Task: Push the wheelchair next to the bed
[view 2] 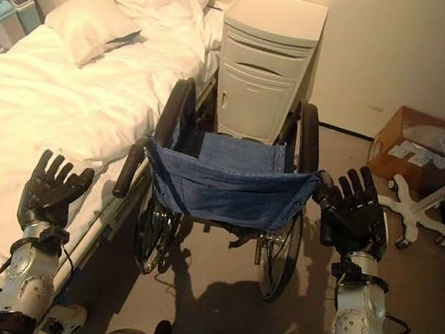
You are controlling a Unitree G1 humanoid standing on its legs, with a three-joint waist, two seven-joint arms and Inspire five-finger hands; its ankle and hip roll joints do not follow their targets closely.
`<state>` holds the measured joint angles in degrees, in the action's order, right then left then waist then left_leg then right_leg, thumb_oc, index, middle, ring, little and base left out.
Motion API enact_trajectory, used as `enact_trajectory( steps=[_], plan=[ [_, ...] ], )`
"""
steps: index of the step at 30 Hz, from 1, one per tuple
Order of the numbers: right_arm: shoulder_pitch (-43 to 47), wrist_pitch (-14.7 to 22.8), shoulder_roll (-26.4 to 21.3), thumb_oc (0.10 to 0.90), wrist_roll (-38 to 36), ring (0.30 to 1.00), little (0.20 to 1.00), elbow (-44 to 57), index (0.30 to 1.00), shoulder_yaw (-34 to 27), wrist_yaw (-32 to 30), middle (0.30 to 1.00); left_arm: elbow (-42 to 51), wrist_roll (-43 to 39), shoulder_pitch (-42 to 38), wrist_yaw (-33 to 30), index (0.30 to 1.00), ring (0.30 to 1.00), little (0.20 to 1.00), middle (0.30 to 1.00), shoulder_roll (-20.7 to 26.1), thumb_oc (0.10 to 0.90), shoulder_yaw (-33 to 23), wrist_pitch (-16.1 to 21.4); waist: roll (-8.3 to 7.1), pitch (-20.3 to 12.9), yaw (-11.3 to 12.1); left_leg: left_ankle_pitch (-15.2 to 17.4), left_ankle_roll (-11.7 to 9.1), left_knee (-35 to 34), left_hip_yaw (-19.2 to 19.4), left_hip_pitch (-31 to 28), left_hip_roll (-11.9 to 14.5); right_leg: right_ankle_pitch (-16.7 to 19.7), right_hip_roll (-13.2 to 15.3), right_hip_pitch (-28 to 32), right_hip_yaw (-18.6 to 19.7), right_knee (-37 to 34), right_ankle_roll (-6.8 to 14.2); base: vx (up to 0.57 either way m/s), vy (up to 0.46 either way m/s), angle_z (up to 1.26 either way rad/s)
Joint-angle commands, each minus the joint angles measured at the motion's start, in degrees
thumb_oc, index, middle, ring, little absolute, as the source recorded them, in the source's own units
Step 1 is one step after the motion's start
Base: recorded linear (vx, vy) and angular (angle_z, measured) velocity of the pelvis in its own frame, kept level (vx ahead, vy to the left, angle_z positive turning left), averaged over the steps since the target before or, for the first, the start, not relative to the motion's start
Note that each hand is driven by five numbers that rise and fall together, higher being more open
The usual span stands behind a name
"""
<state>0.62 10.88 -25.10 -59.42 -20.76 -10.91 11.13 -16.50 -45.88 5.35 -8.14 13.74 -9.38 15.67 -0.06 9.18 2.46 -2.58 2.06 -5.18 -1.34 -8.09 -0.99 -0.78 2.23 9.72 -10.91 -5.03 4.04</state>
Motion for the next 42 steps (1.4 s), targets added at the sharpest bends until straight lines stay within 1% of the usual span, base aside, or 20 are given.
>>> enact_trajectory(
  steps=[1, 4, 5, 6, 7, 8, 9, 11, 12, 14, 17, 20, 22, 24, 26, 31, 36, 38, 39, 42],
  plan=[
    [5.54, 0.99, 1.01, 0.800, -9.36, 0.900, 0.900, -4.80, 0.900, -4.21, 4.12, 0.900, -0.83, -2.37, -1.51, 3.55, 0.900, 0.900, 0.900, 0.900, 1.88, 0.800, -0.82, 5.85, -1.72, -3.54, 1.15, 7.15, 0.19, 1.91, 3.01, -0.80, -1.95, -3.45, 0.72, -1.76, -0.14, 4.75, 0.14, -0.02, -0.006, 0.06],
    [4.21, -1.20, 3.15, 0.800, -14.27, 0.900, 0.900, -10.61, 0.900, -4.67, 6.56, 0.900, -4.53, -3.39, -0.79, 5.67, 0.900, 0.900, 0.900, 0.900, 1.01, 0.800, 0.81, 4.89, -1.60, -3.10, 1.03, 7.22, 0.26, 1.84, 3.25, -1.02, -1.90, -3.32, 0.70, -1.71, -0.11, 4.89, 0.22, 0.00, -0.002, 0.02],
    [3.49, -3.34, 4.72, 0.800, -18.78, 0.900, 0.900, -14.43, 0.900, -4.79, 9.22, 0.900, -7.53, -3.91, -0.48, 7.44, 0.900, 0.900, 0.900, 0.900, 0.57, 0.800, 1.89, 4.64, -1.55, -2.90, 0.97, 7.33, 0.31, 1.92, 3.37, -1.13, -1.88, -3.25, 0.69, -1.69, -0.08, 4.99, 0.25, 0.00, 0.000, 0.00],
    [3.52, -3.39, 4.62, 0.800, -18.94, 0.900, 0.900, -14.67, 0.900, -4.82, 9.48, 0.900, -7.69, -3.99, -0.53, 7.57, 0.900, 0.900, 0.900, 0.900, 0.62, 0.800, 1.92, 4.71, -1.56, -2.90, 1.01, 7.35, 0.31, 1.93, 3.37, -1.15, -1.88, -3.26, 0.69, -1.67, -0.07, 4.98, 0.26, 0.00, -0.015, 0.03],
    [3.35, -5.97, 5.80, 0.800, -22.71, 0.900, 0.900, -17.29, 0.900, -5.11, 11.57, 0.900, -10.08, -4.48, -0.28, 9.32, 0.900, 0.900, 0.900, 0.900, 0.27, 0.800, 2.52, 4.75, -1.48, -2.83, 0.96, 7.41, 0.35, 1.95, 3.46, -1.22, -1.90, -3.21, 0.64, -1.64, 0.02, 5.00, 0.28, 0.00, 0.000, 0.00],
    [3.57, -9.77, 7.15, 0.800, -27.46, 0.900, 0.900, -21.28, 0.900, -6.07, 14.89, 0.900, -13.51, -5.33, -0.33, 11.27, 0.900, 0.900, 0.900, 0.900, -0.16, 0.800, 3.08, 4.66, -1.33, -2.83, 0.93, 7.52, 0.38, 1.95, 3.51, -1.36, -1.93, -3.23, 0.53, -1.53, 0.16, 4.99, 0.30, 0.00, 0.000, 0.00],
    [3.65, -9.88, 7.06, 0.800, -27.53, 0.900, 0.900, -21.54, 0.900, -6.14, 15.13, 0.900, -13.68, -5.41, -0.43, 11.40, 0.900, 0.900, 0.900, 0.900, -0.12, 0.800, 3.11, 4.74, -1.33, -2.80, 0.98, 7.53, 0.38, 1.95, 3.53, -1.38, -1.93, -3.23, 0.53, -1.51, 0.17, 4.98, 0.30, 0.00, 0.000, 0.00],
    [3.84, -16.52, 8.63, 0.800, -34.01, 0.900, 0.900, -25.45, 0.900, -7.10, 17.93, 0.900, -16.91, -5.28, -0.48, 12.52, 0.900, 0.900, 0.900, 0.900, -0.78, 0.800, 3.54, 4.43, -1.06, -2.82, 0.96, 7.63, 0.43, 1.91, 3.53, -1.52, -1.95, -3.29, 0.42, -1.41, 0.38, 4.97, 0.31, 0.00, 0.000, 0.00],
    [3.92, -20.97, 9.50, 0.800, -36.74, 0.900, 0.900, -26.40, 0.900, -7.31, 19.88, 0.900, -18.54, -5.11, -0.36, 12.77, 0.900, 0.900, 0.900, 0.900, -1.11, 0.800, 3.71, 4.12, -0.88, -2.81, 0.92, 7.65, 0.42, 1.88, 3.55, -1.64, -1.93, -3.26, 0.40, -1.36, 0.47, 4.99, 0.31, 0.00, 0.000, 0.00],
    [3.97, -26.16, 10.55, 0.800, -40.06, 0.900, 0.900, -27.22, 0.900, -7.37, 22.35, 0.900, -20.56, -4.98, -0.24, 13.40, 0.900, 0.900, 0.900, 0.900, -1.29, 0.800, 3.52, 2.96, -0.69, -2.72, 0.88, 7.74, 0.45, 1.91, 3.46, -1.80, -1.91, -3.24, 0.40, -1.29, 0.62, 5.03, 0.34, 0.00, 0.004, -0.02],
    [4.27, -31.15, 11.39, 0.800, -43.01, 0.900, 0.900, -27.48, 0.900, -7.68, 23.25, 0.900, -23.12, -4.86, 0.05, 15.29, 0.900, 0.900, 0.900, 0.900, -1.69, 0.800, 3.04, 2.12, -0.54, -2.83, 0.80, 7.92, 0.57, 2.04, 3.38, -1.79, -2.00, -3.30, 0.35, -1.30, 0.89, 5.02, 0.34, 0.00, 0.011, -0.06],
    [4.54, -32.13, 10.85, 0.800, -43.26, 0.900, 0.900, -28.54, 0.900, -8.02, 23.22, 0.900, -24.35, -5.43, 0.11, 17.08, 0.900, 0.900, 0.900, 0.900, -1.77, 0.800, 2.94, 1.32, -0.51, -2.85, 0.84, 7.99, 0.59, 2.09, 3.34, -1.82, -2.04, -3.32, 0.33, -1.38, 1.01, 5.18, 0.39, -0.01, 0.014, -0.07],
    [4.61, -33.86, 10.54, 0.800, -42.90, 0.900, 0.900, -31.03, 0.900, -9.00, 23.72, 0.900, -26.05, -6.00, 0.10, 19.84, 0.900, 0.900, 0.900, 0.900, -1.91, 0.800, 3.09, -0.20, -0.54, -3.02, 0.83, 8.03, 0.54, 2.13, 3.42, -1.75, -2.06, -3.33, 0.32, -1.48, 1.07, 5.29, 0.54, -0.01, 0.006, -0.03],
    [4.44, -35.18, 10.53, 0.800, -41.03, 0.900, 0.900, -33.29, 0.900, -9.00, 23.30, 0.900, -27.62, -5.70, -0.14, 20.94, 0.900, 0.900, 0.900, 0.900, -2.20, 0.800, 3.57, -0.94, -0.58, -3.07, 0.84, 8.14, 0.56, 2.25, 3.36, -1.70, -2.10, -3.39, 0.32, -1.53, 1.13, 5.40, 0.55, 0.00, 0.000, 0.00],
    [4.24, -35.96, 11.75, 0.800, -38.18, 0.900, 0.900, -36.02, 0.900, -8.44, 21.99, 0.900, -30.11, -6.25, -0.31, 22.25, 0.900, 0.900, 0.900, 0.900, -2.92, 0.800, 4.08, -1.79, -0.47, -3.04, 0.80, 8.20, 0.67, 2.44, 3.25, -1.69, -2.17, -3.44, 0.32, -1.54, 1.27, 5.56, 0.47, 0.00, 0.000, 0.00],
    [3.32, -36.93, 14.59, 0.800, -35.01, 0.900, 0.900, -41.54, 0.900, -7.04, 20.98, 0.900, -36.12, -6.46, -0.64, 24.28, 0.900, 0.900, 0.900, 0.900, -4.80, 0.800, 3.82, -3.04, -0.39, -3.04, 0.66, 8.39, 0.90, 2.75, 3.19, -1.84, -2.30, -3.48, 0.32, -1.27, 1.49, 5.64, 0.32, 0.00, 0.000, 0.00],
    [2.38, -37.25, 16.53, 0.800, -27.12, 0.900, 0.900, -45.46, 0.900, -5.08, 21.05, 0.900, -41.46, -4.72, -0.60, 26.22, 0.900, 0.900, 0.900, 0.900, -7.05, 0.800, 4.94, -5.47, 0.08, -2.61, 0.38, 8.28, 1.02, 2.91, 3.17, -1.79, -2.43, -3.27, 0.24, -1.32, 1.69, 5.76, 0.16, 0.00, 0.000, 0.00],
    [2.27, -37.16, 17.08, 0.800, -26.46, 0.900, 0.900, -45.77, 0.900, -4.28, 21.62, 0.900, -43.11, -4.93, -0.68, 27.37, 0.900, 0.900, 0.900, 0.900, -7.65, 0.800, 5.16, -5.73, 0.25, -2.44, 0.20, 8.16, 0.96, 2.83, 3.20, -1.75, -2.44, -3.19, 0.25, -1.42, 1.65, 5.78, 0.11, 0.00, 0.000, 0.00],
    [2.07, -37.36, 17.24, 0.800, -26.58, 0.900, 0.900, -46.07, 0.900, -3.55, 22.42, 0.900, -44.05, -5.73, -0.74, 29.29, 0.900, 0.900, 0.900, 0.900, -7.83, 0.800, 5.10, -6.33, 0.32, -2.33, 0.08, 8.13, 1.00, 2.77, 3.23, -1.70, -2.49, -3.14, 0.29, -1.51, 1.68, 5.73, 0.11, 0.00, 0.000, 0.00],
    [1.73, -37.62, 17.35, 0.800, -26.29, 0.900, 0.900, -46.41, 0.900, -2.72, 24.21, 0.900, -44.24, -5.90, -0.57, 31.97, 0.900, 0.900, 0.900, 0.900, -8.27, 0.800, 5.47, -7.39, 0.48, -2.14, -0.06, 8.04, 1.03, 2.72, 3.26, -1.63, -2.52, -3.07, 0.36, -1.66, 1.62, 5.80, 0.12, 0.00, 0.000, 0.00]
  ],
)
